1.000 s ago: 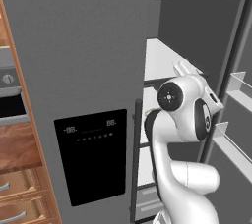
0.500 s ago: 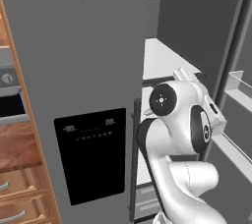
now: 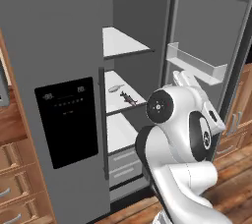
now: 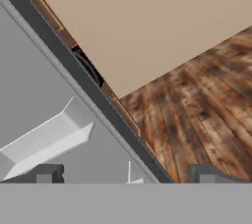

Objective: Place the fish on the counter behind the older fish on the same shelf of the fridge to maintain FIFO order. Close the fridge door when finished.

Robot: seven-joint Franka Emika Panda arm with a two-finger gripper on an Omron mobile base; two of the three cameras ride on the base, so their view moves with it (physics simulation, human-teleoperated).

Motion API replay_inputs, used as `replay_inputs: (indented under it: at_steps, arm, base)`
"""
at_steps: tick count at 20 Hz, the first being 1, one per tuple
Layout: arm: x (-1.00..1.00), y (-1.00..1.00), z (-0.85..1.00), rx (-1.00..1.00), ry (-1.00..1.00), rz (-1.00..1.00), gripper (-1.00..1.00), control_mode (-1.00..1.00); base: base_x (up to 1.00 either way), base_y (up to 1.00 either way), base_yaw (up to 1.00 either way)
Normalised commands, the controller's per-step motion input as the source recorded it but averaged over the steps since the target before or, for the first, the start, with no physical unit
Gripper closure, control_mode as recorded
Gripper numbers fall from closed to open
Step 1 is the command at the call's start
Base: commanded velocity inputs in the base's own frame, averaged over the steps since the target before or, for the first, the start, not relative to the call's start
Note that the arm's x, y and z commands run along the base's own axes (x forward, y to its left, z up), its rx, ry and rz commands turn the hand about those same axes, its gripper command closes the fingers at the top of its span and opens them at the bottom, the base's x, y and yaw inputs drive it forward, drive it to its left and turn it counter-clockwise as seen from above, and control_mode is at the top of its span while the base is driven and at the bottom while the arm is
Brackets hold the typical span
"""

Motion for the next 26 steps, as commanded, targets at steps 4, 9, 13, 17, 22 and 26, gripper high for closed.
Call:
replay_inputs:
  at_steps: [4, 9, 13, 17, 22, 26]
  arm:
    - [0.0, 0.0, 0.0, 0.0, 0.0, 0.0, -1.0, 1.0]
    - [0.0, 0.0, 0.0, 0.0, 0.0, 0.0, -1.0, 1.0]
    - [0.0, 0.0, 0.0, 0.0, 0.0, 0.0, -1.0, 1.0]
    - [0.0, 0.0, 0.0, 0.0, 0.0, 0.0, -1.0, 1.0]
    - [0.0, 0.0, 0.0, 0.0, 0.0, 0.0, -1.0, 1.0]
    - [0.0, 0.0, 0.0, 0.0, 0.0, 0.0, -1.0, 1.0]
  base:
    - [-0.51, -0.24, -0.7]
    - [-0.09, -0.61, -0.73]
    - [-0.01, -0.76, -0.61]
    - [0.0, -0.94, -0.46]
    - [0.67, -0.63, -0.23]
    - [1.0, -0.2, -0.01]
